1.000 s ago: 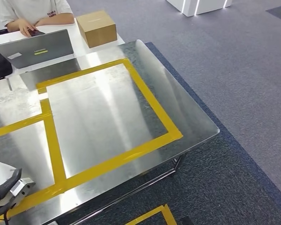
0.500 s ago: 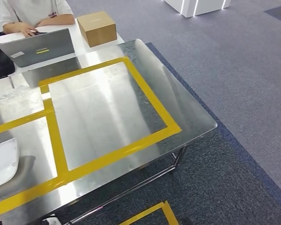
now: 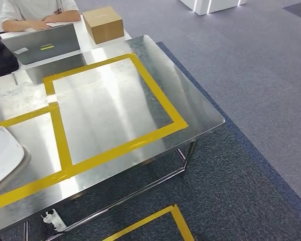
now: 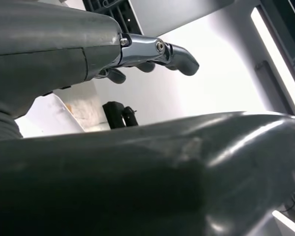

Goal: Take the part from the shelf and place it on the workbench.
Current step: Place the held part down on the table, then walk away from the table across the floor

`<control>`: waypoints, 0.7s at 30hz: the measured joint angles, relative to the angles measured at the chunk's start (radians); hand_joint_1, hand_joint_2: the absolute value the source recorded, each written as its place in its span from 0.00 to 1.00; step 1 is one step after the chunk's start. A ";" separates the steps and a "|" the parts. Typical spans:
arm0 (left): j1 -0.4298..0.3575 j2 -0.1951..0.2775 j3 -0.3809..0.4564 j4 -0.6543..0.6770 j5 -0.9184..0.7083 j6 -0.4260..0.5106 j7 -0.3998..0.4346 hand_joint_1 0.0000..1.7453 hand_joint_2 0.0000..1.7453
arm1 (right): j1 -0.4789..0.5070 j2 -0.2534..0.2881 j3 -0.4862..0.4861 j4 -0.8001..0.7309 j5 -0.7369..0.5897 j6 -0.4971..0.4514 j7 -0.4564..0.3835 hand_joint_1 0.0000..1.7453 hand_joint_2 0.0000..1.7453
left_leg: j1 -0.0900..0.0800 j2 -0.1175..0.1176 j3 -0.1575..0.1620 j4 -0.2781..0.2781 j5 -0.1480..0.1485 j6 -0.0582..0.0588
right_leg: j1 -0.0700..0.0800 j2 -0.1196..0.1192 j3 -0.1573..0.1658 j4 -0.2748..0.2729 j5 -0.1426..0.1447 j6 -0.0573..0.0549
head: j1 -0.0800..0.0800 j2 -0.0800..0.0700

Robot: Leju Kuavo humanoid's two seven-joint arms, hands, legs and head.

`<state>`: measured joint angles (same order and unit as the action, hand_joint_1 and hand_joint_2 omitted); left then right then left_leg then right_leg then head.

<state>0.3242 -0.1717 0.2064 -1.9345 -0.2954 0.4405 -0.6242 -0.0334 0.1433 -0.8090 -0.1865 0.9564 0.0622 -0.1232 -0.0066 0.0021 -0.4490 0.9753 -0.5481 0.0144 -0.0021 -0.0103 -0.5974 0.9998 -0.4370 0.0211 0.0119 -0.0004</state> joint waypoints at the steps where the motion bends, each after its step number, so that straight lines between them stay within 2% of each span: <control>1: 0.000 -0.003 0.000 0.000 0.000 0.000 0.000 0.00 0.00 | 0.000 0.001 -0.001 0.000 0.000 0.000 0.000 0.00 0.00 | -0.001 0.000 -0.005 -0.001 0.009 0.005 | -0.001 -0.001 -0.001 -0.003 0.008 0.007 | -0.001 0.000; 2: 0.000 -0.006 0.000 0.000 0.001 -0.002 0.002 0.00 0.00 | 0.000 0.001 -0.002 0.000 0.001 0.000 0.000 0.00 0.00 | 0.000 0.001 -0.011 -0.007 0.019 0.011 | -0.003 0.001 -0.005 -0.002 0.008 0.014 | -0.002 0.000; 3: 0.000 -0.009 0.001 0.000 0.002 -0.004 0.004 0.00 0.00 | 0.000 0.001 -0.002 0.000 0.002 0.000 0.000 0.00 0.00 | 0.001 0.003 -0.019 -0.011 0.032 0.019 | -0.003 0.003 -0.014 0.010 -0.010 0.019 | -0.001 0.000; 4: 0.000 -0.012 0.001 0.001 0.003 -0.006 0.008 0.00 0.00 | 0.001 0.001 -0.003 0.000 0.002 0.000 0.001 0.00 0.00 | 0.004 0.004 -0.030 -0.015 0.045 0.026 | -0.004 0.005 -0.028 0.039 -0.045 0.024 | 0.001 0.000; 6: 0.001 -0.019 0.001 0.003 0.003 -0.013 0.018 0.00 0.00 | 0.001 0.001 -0.004 0.000 0.004 0.000 0.001 0.00 0.00 | 0.006 0.006 -0.058 -0.015 0.067 0.033 | -0.007 0.008 -0.063 0.150 -0.146 0.031 | 0.003 0.000; 7: 0.002 -0.022 0.001 0.005 0.002 -0.016 0.022 0.00 0.00 | 0.001 0.001 -0.005 0.000 0.005 0.000 0.001 0.00 0.00 | 0.006 0.006 -0.073 -0.014 0.079 0.034 | -0.008 0.008 -0.075 0.213 -0.180 0.035 | 0.003 0.000; 8: 0.003 -0.025 0.002 0.008 0.000 -0.019 0.026 0.00 0.00 | 0.001 0.001 -0.007 0.000 0.005 0.000 0.002 0.00 0.00 | 0.006 0.007 -0.089 -0.013 0.090 0.032 | -0.010 0.008 -0.078 0.259 -0.190 0.039 | 0.003 0.000; 9: 0.003 -0.028 0.002 0.012 -0.001 -0.022 0.030 0.00 0.00 | 0.000 0.001 -0.008 0.000 0.006 0.000 0.002 0.00 0.00 | 0.007 0.007 -0.104 -0.010 0.101 0.030 | -0.012 0.008 -0.065 0.275 -0.177 0.042 | 0.003 0.000; 10: 0.003 -0.030 0.002 0.015 -0.002 -0.023 0.032 0.00 0.00 | 0.000 0.001 -0.009 0.000 0.006 0.000 0.002 0.00 0.00 | 0.008 0.008 -0.120 -0.006 0.111 0.026 | -0.014 0.008 -0.035 0.255 -0.149 0.045 | 0.003 0.000; 11: 0.004 -0.032 0.003 0.018 -0.003 -0.024 0.033 0.00 0.00 | 0.000 0.001 -0.009 0.000 0.006 0.000 0.002 0.00 0.00 | 0.009 0.008 -0.134 -0.001 0.119 0.022 | -0.016 0.008 0.012 0.201 -0.121 0.046 | 0.003 0.000; 12: 0.004 -0.033 0.003 0.019 -0.003 -0.025 0.033 0.00 0.00 | -0.002 0.001 -0.009 0.000 0.006 0.000 0.003 0.00 0.00 | 0.008 0.007 -0.146 0.008 0.126 0.017 | -0.019 0.009 0.073 0.124 -0.109 0.048 | 0.004 0.000; 13: 0.004 -0.034 0.004 0.021 -0.004 -0.025 0.033 0.00 0.00 | -0.004 0.002 -0.010 0.000 0.006 0.000 0.003 0.00 0.00 | 0.007 0.008 -0.157 0.017 0.132 0.011 | -0.019 0.010 0.125 0.049 -0.111 0.045 | 0.004 0.000; 14: 0.003 -0.035 0.004 0.022 -0.004 -0.025 0.033 0.00 0.00 | -0.006 0.002 -0.010 0.000 0.006 0.000 0.003 0.00 0.00 | 0.006 0.008 -0.165 0.026 0.138 0.005 | -0.019 0.012 0.159 -0.005 -0.120 0.042 | 0.005 0.000; 15: 0.003 -0.035 0.004 0.023 -0.005 -0.026 0.033 0.00 0.00 | -0.007 0.002 -0.010 0.000 0.006 0.000 0.003 0.00 0.00 | 0.005 0.009 -0.170 0.031 0.145 -0.001 | -0.017 0.013 0.174 -0.034 -0.130 0.036 | 0.006 0.000; 17: 0.004 -0.036 0.005 0.025 -0.007 -0.028 0.036 0.00 0.00 | -0.005 0.002 -0.010 0.000 0.007 0.000 0.003 0.00 0.00 | 0.009 0.008 -0.177 0.033 0.157 -0.013 | -0.015 0.010 0.158 -0.037 -0.124 0.017 | 0.008 0.000; 18: 0.005 -0.037 0.006 0.027 -0.008 -0.030 0.037 0.00 0.00 | -0.004 0.002 -0.011 0.000 0.007 0.000 0.003 0.00 0.00 | 0.011 0.007 -0.184 0.042 0.143 -0.019 | -0.015 0.008 0.148 -0.036 -0.115 0.007 | 0.007 0.000; 19: 0.006 -0.037 0.007 0.029 -0.011 -0.031 0.040 0.00 0.00 | -0.003 0.002 -0.011 0.000 0.009 0.000 0.003 0.00 0.00 | 0.013 0.005 -0.193 0.068 0.109 -0.025 | -0.015 0.005 0.136 -0.037 -0.103 -0.003 | 0.006 0.000; 21: 0.007 -0.038 0.010 0.035 -0.019 -0.033 0.046 0.00 0.00 | -0.003 0.002 -0.011 0.000 0.013 0.000 0.004 0.00 0.00 | 0.014 0.004 -0.217 0.174 -0.001 -0.034 | -0.014 0.001 0.107 -0.037 -0.079 -0.014 | 0.002 0.000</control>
<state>0.3310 -0.2093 0.2163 -1.8992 -0.3140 0.4071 -0.5777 -0.0369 0.1453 -0.8202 -0.1869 0.9692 0.0624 -0.1191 0.0076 0.0061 -0.6664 1.1490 -0.5490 -0.0193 -0.0159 -0.0094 -0.4907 0.9632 -0.5164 0.0069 0.0139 -0.0004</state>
